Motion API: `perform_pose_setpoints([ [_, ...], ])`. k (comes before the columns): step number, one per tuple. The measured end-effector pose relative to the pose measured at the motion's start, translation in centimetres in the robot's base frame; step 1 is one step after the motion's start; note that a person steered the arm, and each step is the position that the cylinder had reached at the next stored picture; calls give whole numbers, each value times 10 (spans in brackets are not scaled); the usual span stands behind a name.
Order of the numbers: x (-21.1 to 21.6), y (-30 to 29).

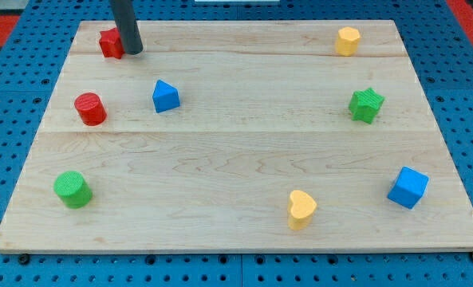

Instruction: Slightly touch above the green star

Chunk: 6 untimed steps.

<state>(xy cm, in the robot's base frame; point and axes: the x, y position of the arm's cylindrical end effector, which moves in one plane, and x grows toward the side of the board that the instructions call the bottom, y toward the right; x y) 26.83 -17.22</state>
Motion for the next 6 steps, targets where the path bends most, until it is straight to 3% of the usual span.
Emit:
perform_pose_setpoints([
  [3,3,20],
  [4,39,68],
  [6,160,169],
])
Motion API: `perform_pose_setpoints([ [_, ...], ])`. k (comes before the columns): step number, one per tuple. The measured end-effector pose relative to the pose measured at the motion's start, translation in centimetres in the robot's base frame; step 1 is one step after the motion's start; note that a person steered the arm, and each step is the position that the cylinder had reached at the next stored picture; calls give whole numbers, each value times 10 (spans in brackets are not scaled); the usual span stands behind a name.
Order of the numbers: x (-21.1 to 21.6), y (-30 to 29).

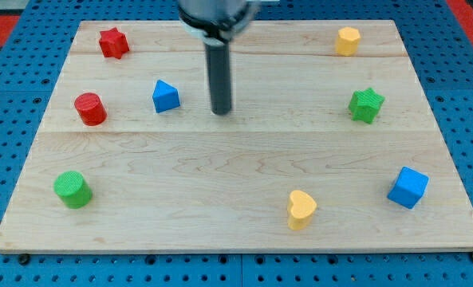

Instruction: Slightly touch above the green star

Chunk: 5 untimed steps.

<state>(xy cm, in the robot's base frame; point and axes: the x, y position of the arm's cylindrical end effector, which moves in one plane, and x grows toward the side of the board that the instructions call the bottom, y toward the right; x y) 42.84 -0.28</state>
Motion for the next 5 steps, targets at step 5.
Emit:
perform_pose_setpoints([
  [5,-67,199],
])
